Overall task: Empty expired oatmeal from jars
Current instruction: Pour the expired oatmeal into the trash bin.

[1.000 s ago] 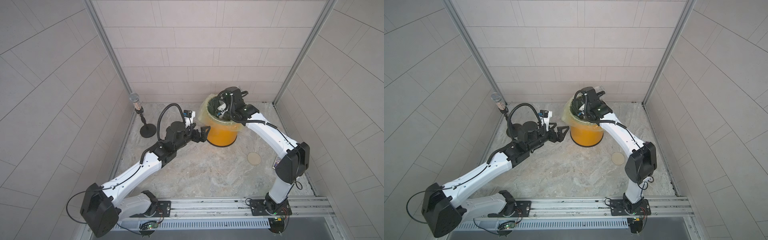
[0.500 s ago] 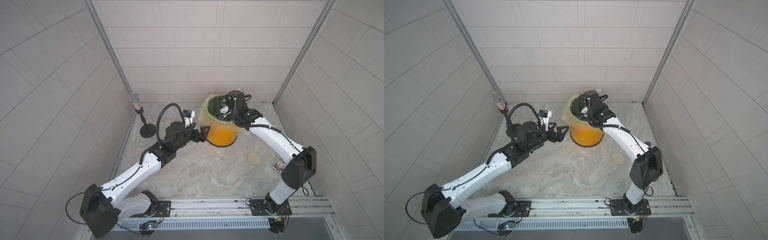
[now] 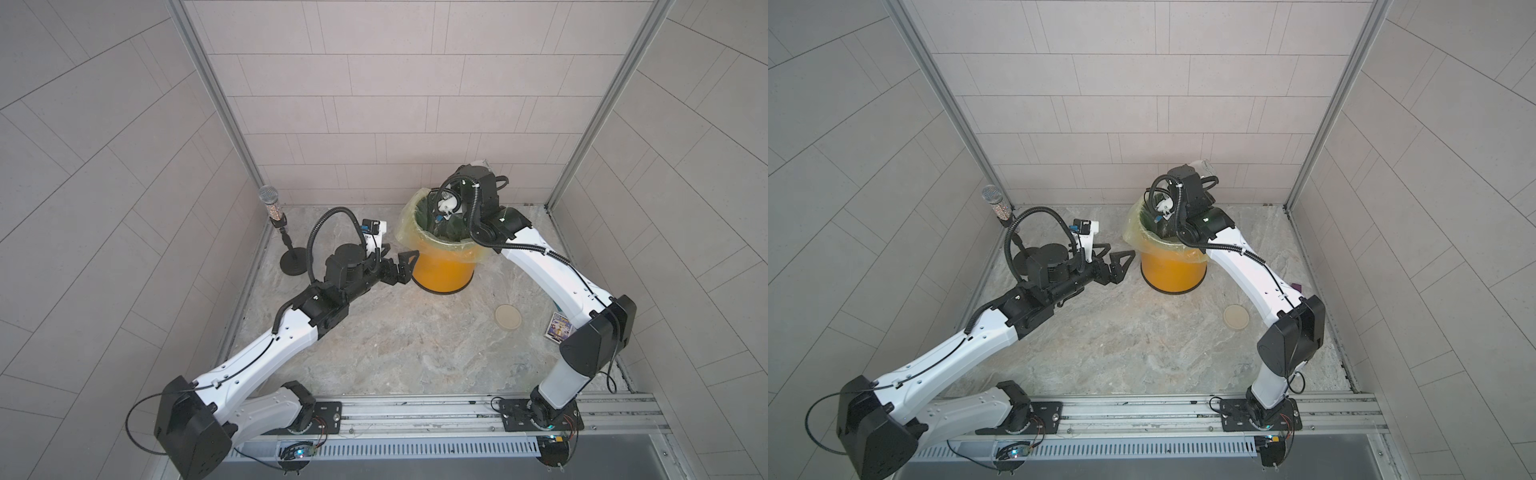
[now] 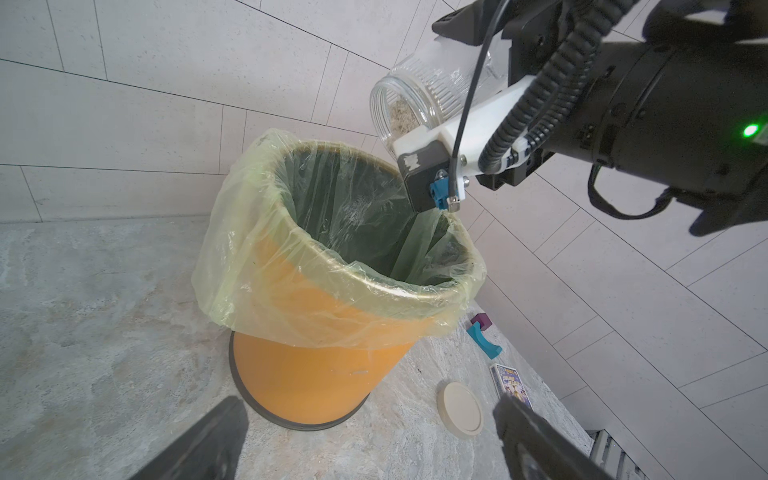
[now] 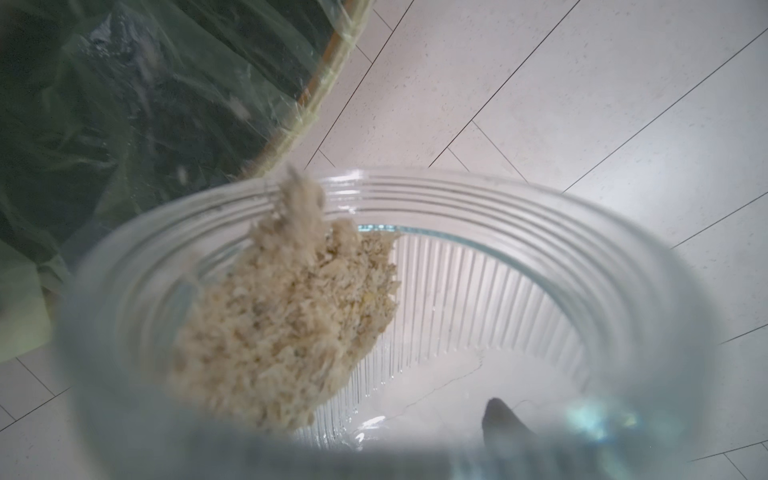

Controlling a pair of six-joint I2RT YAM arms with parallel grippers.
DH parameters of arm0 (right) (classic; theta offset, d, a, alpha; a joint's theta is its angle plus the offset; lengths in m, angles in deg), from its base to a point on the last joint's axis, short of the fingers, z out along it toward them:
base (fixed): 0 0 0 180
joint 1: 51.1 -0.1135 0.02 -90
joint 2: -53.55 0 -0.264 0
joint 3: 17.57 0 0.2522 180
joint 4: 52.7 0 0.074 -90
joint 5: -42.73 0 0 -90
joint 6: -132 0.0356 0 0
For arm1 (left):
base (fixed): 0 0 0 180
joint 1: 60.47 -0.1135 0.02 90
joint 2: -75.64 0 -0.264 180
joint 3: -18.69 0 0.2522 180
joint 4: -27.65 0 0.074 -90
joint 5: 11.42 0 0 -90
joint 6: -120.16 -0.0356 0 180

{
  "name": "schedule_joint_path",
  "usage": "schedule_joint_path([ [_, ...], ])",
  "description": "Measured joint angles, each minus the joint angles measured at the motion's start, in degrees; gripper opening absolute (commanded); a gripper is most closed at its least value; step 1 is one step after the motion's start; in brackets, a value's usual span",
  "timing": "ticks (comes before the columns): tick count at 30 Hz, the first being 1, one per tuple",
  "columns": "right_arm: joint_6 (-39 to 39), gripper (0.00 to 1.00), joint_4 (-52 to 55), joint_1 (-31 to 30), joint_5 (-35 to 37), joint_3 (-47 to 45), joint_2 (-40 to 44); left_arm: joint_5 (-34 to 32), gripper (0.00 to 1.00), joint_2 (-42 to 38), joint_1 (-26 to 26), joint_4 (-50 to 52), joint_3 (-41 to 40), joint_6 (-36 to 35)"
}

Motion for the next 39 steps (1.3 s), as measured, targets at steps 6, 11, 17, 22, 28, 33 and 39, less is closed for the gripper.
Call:
schedule_joint_path([
  [6, 0.02, 0.0, -1.44, 0.68, -0.55, -7.67, 0.35, -0.02, 1.0, -0.2, 0.0, -0.13, -1.53, 0.22],
  [11, 0.02, 0.0, 0.85, 0.15, -1.01, -5.99, -0.55, -0.07, 1.0, -0.68, 0.0, -0.28, -3.04, 0.59],
  [17, 0.02, 0.0, -1.03, -0.17, -1.42, -2.29, -0.39, -0.17, 1.0, -0.85, 0.0, -0.35, -3.13, 0.59],
  [22, 0.02, 0.0, -2.47, 0.0, -1.86, -6.43, -0.11, -0.2, 1.0, -1.01, 0.0, -0.98, -3.21, 0.72],
  [28, 0.02, 0.0, -1.57, -0.22, -0.17, -3.74, -1.81, -0.2, 1.0, -1.07, 0.0, -1.33, -3.48, 0.87],
  [33, 0.02, 0.0, -2.01, -0.39, 1.29, -1.05, -1.36, -0.2, 1.0, -1.25, 0.0, -1.38, -3.56, 0.87],
  [39, 0.0, 0.0, 0.37, 0.09, 1.7, -0.13, -1.01, -0.2, 1.0, -1.25, 0.0, -1.33, -3.56, 0.87],
])
